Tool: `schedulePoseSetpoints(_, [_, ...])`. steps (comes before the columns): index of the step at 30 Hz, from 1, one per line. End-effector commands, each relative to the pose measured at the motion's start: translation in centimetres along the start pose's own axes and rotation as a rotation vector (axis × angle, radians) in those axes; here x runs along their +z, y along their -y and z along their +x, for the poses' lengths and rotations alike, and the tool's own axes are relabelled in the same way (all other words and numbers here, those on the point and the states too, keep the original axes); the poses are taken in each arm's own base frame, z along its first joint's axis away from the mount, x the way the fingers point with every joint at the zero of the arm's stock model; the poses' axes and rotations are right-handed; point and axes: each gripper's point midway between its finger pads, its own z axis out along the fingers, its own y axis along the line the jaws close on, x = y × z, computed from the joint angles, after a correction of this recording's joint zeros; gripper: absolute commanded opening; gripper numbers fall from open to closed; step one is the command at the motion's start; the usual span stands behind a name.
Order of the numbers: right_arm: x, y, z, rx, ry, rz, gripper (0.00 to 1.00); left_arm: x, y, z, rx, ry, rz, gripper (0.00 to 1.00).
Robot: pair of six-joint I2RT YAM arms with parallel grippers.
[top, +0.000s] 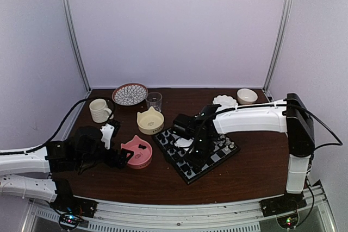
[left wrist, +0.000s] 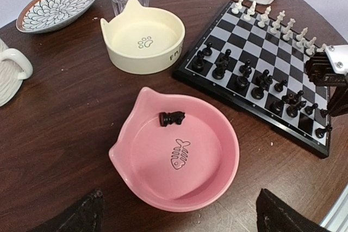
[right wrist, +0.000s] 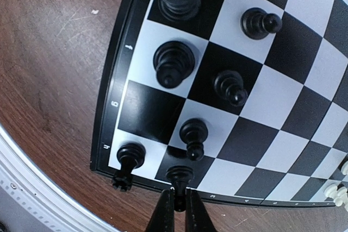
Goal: Set up the chess pieces on the board
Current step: Place the pawn at a7.
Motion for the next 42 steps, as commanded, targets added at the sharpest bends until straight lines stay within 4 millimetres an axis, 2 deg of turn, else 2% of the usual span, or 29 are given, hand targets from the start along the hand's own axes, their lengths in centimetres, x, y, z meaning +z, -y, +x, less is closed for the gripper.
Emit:
schedulePoseSetpoints(1, [1.1, 0.9, 0.2, -0.007, -0.017, 0.032, 0.00, -0.3, 0.5, -1.5, -0.027, 0.029, 0.020, 0.98])
schedulePoseSetpoints(14, [1.4, 1.0, 0.6, -0.010, -0.043, 0.042, 0.05, -0.2, 0.3, -1.4, -0.028, 0.022, 0.019, 0.98])
schedulePoseSetpoints(31, [1.3, 0.8, 1.1, -0.014, -0.052, 0.027, 0.07, 0.1, 0.6, -1.1, -0.024, 0.004, 0.026, 0.97])
schedulePoseSetpoints(37, [1.1, 0.7, 0.6, -0.013, -0.032, 0.023, 0.20, 0.4, 0.8, -1.1, -0.022, -0.007, 0.029, 0.98])
schedulePoseSetpoints(42, [-0.2, 0.6, -0.2, -0.008, 0.027, 0.014, 0.25, 0.4, 0.9, -1.2, -0.016, -0.010, 0.034, 0.98])
